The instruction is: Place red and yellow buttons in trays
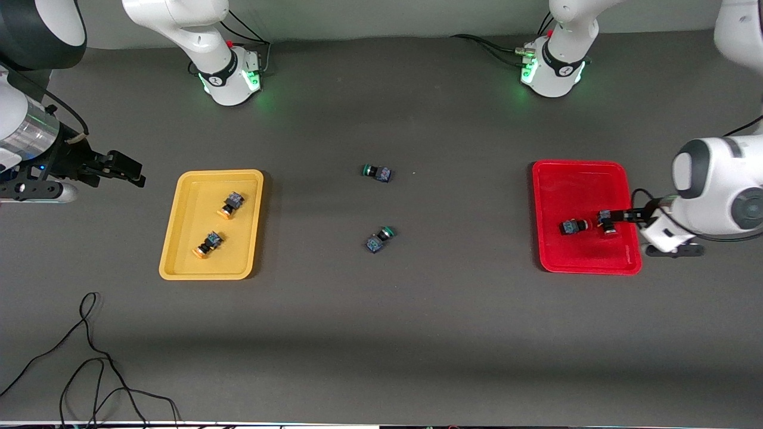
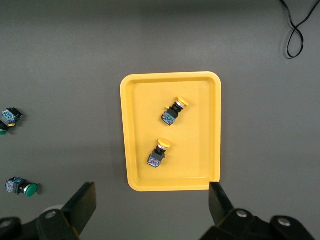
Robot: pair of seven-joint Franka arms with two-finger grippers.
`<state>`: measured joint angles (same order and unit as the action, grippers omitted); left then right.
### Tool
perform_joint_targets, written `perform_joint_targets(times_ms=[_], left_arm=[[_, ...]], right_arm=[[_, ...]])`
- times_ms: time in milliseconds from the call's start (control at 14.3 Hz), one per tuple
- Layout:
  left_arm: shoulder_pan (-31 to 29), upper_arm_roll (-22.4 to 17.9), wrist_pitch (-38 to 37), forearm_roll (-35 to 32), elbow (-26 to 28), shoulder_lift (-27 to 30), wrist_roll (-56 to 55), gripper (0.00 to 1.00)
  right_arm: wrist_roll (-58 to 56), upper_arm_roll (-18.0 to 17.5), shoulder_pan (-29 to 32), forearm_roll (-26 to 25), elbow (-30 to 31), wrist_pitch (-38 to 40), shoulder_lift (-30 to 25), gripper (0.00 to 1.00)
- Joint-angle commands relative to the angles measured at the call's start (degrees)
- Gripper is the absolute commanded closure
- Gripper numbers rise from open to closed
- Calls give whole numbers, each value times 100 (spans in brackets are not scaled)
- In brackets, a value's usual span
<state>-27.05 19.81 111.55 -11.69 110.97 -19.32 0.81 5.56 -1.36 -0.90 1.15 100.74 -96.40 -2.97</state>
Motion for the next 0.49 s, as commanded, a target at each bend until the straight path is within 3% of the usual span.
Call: perform_joint_targets(times_ms=[0, 210, 420], left_arm=[[42, 233, -1220, 26, -828, 375, 112, 0], [33, 576, -2214, 280, -1603, 700, 121, 0], [59, 664, -2560, 719, -1728, 1279, 139, 0]], right_arm=[[-152, -48, 99, 96, 7, -54, -72, 0], [-152, 92, 99, 105, -97, -133, -177, 0], [-204, 136, 81, 105, -124, -20, -177, 0]])
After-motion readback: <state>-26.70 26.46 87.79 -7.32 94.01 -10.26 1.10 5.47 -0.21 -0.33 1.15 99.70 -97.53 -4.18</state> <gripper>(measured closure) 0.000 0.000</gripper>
